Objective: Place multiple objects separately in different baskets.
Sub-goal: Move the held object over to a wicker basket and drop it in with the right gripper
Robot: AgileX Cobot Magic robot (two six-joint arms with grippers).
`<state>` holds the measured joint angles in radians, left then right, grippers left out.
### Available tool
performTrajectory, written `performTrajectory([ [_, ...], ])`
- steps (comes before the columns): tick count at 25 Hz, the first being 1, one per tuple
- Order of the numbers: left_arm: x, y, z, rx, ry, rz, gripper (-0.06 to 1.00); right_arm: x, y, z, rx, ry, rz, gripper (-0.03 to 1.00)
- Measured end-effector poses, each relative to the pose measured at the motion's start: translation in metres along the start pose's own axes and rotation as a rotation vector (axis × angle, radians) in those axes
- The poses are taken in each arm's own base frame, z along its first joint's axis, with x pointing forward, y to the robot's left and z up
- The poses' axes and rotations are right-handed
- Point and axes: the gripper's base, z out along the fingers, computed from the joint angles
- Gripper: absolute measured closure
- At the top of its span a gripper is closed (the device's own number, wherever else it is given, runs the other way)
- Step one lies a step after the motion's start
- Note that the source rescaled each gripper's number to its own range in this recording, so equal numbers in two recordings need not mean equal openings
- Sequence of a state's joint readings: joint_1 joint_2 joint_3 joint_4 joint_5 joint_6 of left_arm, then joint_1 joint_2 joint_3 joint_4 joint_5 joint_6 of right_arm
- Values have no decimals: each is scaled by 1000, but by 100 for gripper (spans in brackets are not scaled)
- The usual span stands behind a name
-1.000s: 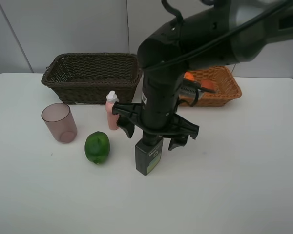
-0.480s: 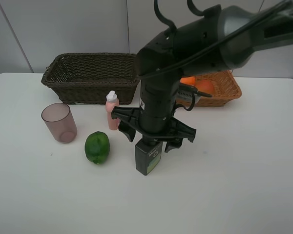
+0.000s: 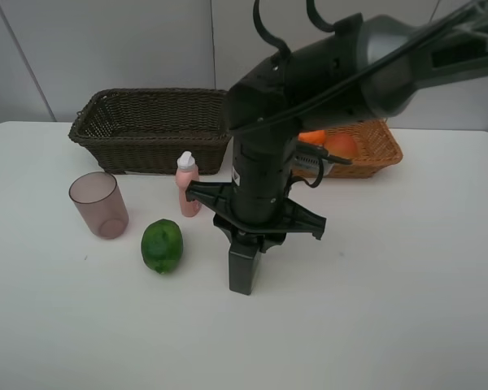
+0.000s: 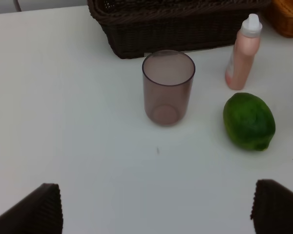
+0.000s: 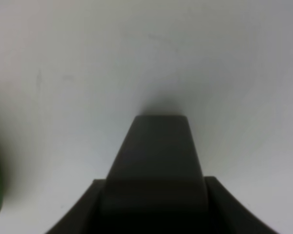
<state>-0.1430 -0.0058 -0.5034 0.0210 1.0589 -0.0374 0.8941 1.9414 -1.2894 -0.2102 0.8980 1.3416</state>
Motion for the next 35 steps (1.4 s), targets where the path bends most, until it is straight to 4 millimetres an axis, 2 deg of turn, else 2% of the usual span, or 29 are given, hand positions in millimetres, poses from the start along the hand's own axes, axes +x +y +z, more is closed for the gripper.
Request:
performTrajectory([
  [25, 0, 0, 0, 0, 0, 0, -6, 0, 2, -1, -3, 6, -57, 96],
  [29, 0, 0, 0, 0, 0, 0, -6, -4, 9, -13, -4, 15, -225, 96],
  [35, 0, 0, 0, 0, 0, 0, -6, -20, 23, -55, 21, -6, -628, 96],
])
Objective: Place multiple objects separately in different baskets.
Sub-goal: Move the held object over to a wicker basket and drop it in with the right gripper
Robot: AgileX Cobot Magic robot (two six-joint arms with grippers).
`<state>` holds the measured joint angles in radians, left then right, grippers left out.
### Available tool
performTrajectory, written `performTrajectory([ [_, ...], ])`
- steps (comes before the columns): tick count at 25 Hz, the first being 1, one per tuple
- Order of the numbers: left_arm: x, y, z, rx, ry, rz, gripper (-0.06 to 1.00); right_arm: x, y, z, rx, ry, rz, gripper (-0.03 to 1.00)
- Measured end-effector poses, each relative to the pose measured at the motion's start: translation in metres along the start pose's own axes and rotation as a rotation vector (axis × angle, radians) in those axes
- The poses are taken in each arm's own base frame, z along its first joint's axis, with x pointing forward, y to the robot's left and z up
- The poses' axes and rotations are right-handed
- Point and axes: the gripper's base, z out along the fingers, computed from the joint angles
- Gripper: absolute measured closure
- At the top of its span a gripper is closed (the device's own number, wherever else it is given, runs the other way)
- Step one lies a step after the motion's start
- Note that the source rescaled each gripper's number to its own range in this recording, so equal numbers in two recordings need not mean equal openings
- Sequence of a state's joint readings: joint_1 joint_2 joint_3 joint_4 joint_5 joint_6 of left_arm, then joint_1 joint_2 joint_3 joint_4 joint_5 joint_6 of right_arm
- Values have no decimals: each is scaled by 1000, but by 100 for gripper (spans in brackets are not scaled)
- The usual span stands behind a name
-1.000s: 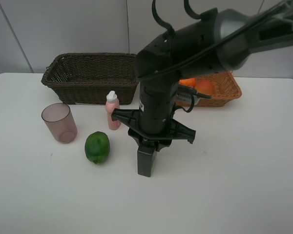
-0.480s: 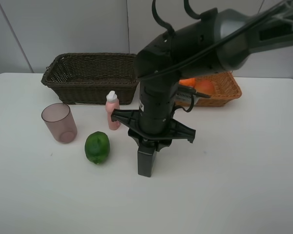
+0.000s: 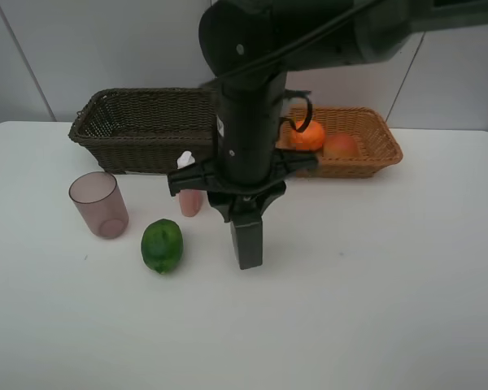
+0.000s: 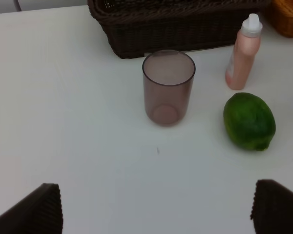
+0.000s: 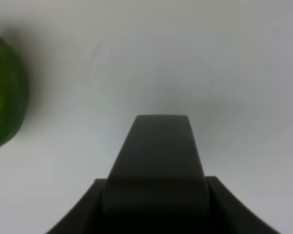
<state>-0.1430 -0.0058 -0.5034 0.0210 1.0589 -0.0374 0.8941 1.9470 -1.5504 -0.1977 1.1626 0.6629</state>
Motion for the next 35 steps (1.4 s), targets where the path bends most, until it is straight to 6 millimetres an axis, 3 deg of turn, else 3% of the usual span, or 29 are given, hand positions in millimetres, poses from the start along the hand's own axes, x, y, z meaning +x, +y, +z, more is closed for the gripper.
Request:
performTrajectory([
  [4, 0, 0, 0, 0, 0, 0, -6, -18, 1, -31, -30, -71, -180, 96],
  [8, 0, 0, 0, 0, 0, 0, -6, -37, -4, -55, -69, -165, -232, 96],
  [14, 0, 0, 0, 0, 0, 0, -6, -74, -21, -65, -155, -403, -180, 96],
  [18, 0, 0, 0, 0, 0, 0, -6, -100, -34, -56, -199, -548, -128, 96],
  [25, 0, 0, 0, 0, 0, 0, -6, -136, -53, -19, -254, -703, -51, 96],
  [35, 0, 0, 0, 0, 0, 0, -6, -155, -42, 43, -286, -771, -57, 96],
])
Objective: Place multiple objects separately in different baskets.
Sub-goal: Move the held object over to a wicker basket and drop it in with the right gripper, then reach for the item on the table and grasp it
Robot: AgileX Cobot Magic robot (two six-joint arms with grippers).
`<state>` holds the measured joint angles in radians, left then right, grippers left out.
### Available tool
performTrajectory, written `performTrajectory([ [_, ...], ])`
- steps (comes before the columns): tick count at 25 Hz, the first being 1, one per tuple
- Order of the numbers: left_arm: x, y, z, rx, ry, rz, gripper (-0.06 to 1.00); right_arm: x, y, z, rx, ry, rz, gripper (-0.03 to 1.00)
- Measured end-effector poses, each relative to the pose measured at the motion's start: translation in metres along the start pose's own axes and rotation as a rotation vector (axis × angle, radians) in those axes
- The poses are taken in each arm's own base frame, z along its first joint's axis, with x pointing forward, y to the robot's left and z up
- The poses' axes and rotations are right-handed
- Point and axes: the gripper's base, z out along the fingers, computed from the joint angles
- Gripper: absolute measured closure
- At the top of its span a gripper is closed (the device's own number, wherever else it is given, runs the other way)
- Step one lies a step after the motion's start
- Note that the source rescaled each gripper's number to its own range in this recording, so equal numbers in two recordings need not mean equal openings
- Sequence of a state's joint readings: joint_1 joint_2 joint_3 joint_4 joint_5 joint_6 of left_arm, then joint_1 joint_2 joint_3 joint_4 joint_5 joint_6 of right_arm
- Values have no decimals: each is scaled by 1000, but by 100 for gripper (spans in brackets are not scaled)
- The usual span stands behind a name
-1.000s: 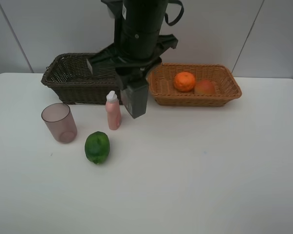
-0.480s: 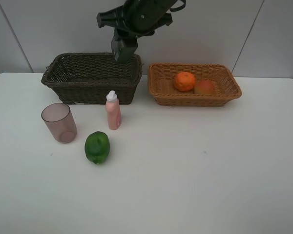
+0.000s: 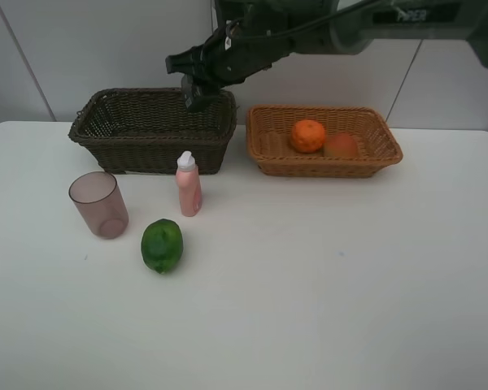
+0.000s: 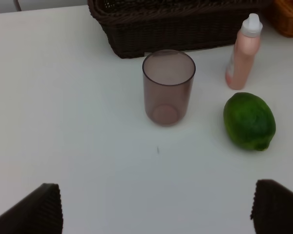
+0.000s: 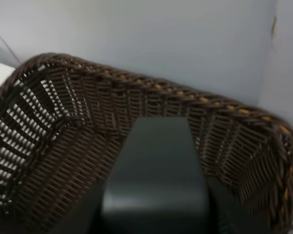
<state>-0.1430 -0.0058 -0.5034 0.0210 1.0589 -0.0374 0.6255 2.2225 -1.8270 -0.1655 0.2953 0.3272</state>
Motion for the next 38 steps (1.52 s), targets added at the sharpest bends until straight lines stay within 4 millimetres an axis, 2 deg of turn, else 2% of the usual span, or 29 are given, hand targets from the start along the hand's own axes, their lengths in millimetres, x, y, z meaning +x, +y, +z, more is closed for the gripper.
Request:
performTrajectory([
  [7, 0, 0, 0, 0, 0, 0, -6, 25, -3, 25, 12, 44, -36, 96],
  [19, 0, 0, 0, 0, 0, 0, -6, 37, -5, 37, 13, 59, -47, 95],
  [20, 0, 0, 0, 0, 0, 0, -6, 37, -5, 37, 12, 58, -47, 90],
  [22, 0, 0, 0, 0, 0, 0, -6, 36, -4, 37, 8, 47, -47, 70],
  [24, 0, 0, 0, 0, 0, 0, -6, 36, -4, 37, 8, 45, -48, 44],
  [27, 0, 0, 0, 0, 0, 0, -6, 33, -4, 35, 7, 40, -48, 19],
  [28, 0, 0, 0, 0, 0, 0, -6, 31, -4, 33, 7, 36, -48, 15],
  [31, 0, 0, 0, 0, 0, 0, -6, 21, -3, 23, 9, 24, -46, 10],
  [38, 0, 0, 0, 0, 0, 0, -6, -8, -1, -18, 41, 57, -41, 9],
])
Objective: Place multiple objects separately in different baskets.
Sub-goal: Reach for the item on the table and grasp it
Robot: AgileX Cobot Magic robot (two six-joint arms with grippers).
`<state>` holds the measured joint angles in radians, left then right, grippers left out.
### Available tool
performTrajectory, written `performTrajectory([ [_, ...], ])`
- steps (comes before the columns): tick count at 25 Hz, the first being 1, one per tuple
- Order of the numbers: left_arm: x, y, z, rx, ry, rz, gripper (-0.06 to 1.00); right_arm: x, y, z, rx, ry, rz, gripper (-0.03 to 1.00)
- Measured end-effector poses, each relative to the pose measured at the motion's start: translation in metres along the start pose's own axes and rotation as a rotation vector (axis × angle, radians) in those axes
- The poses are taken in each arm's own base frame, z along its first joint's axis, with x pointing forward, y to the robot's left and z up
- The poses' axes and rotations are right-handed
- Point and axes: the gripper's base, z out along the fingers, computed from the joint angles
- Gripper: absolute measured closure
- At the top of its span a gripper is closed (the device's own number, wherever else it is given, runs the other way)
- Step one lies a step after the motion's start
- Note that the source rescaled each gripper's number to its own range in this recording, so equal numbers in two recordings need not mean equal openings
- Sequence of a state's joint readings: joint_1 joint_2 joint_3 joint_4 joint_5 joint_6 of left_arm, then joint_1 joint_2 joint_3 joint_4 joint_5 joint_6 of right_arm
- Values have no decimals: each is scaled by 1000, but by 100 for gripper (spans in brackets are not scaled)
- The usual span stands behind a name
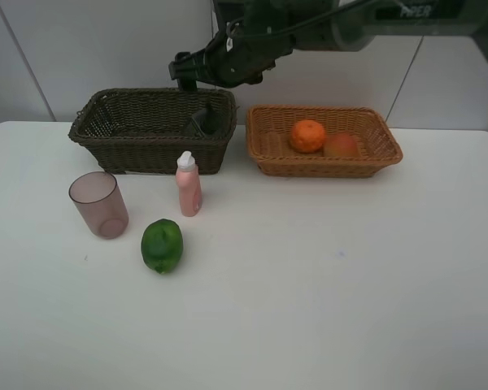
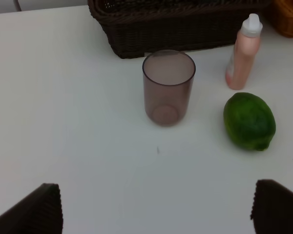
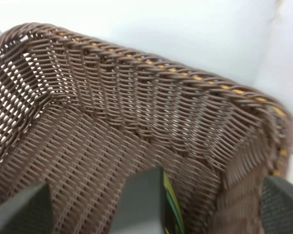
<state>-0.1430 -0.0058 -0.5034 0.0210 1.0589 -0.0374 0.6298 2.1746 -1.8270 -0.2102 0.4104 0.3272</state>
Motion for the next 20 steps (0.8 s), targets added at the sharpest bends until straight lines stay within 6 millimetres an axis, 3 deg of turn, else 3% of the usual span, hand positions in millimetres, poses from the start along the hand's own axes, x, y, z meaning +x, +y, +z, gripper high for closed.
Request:
performTrajectory([
  [6, 0, 0, 0, 0, 0, 0, -6, -1, -5, -35, 77, 191, 6, 9],
  [9, 0, 0, 0, 0, 0, 0, -6, 8, -20, -44, 136, 329, 32, 9],
  [14, 0, 0, 0, 0, 0, 0, -6, 34, -63, -66, 198, 479, 136, 9],
  [20, 0, 0, 0, 0, 0, 0, -6, 74, -130, -119, 304, 574, 296, 9],
])
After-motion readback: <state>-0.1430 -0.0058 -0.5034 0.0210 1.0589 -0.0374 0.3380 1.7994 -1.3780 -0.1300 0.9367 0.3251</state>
